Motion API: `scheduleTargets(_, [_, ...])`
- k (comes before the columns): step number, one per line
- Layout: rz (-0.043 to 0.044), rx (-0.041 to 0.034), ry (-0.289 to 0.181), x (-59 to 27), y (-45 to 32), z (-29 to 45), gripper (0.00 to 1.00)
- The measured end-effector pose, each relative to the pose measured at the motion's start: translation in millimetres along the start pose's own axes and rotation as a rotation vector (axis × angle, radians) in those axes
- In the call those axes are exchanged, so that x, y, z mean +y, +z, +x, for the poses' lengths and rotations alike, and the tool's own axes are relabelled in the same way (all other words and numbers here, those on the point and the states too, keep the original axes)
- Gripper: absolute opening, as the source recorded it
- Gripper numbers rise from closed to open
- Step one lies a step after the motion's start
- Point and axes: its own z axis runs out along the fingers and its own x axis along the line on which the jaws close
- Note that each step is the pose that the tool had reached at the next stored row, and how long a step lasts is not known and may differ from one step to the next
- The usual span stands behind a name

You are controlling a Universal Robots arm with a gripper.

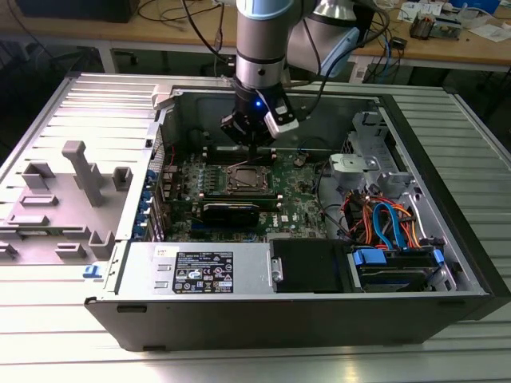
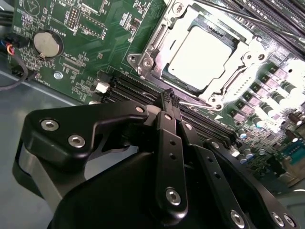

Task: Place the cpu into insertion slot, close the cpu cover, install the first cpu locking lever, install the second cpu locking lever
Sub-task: 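Install the first cpu locking lever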

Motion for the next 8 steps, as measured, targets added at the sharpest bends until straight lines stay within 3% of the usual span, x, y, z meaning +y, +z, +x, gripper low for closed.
scheduleTargets(8, [0.0001,-0.0002,0.005,-0.1,4.7,-0.3,0.11])
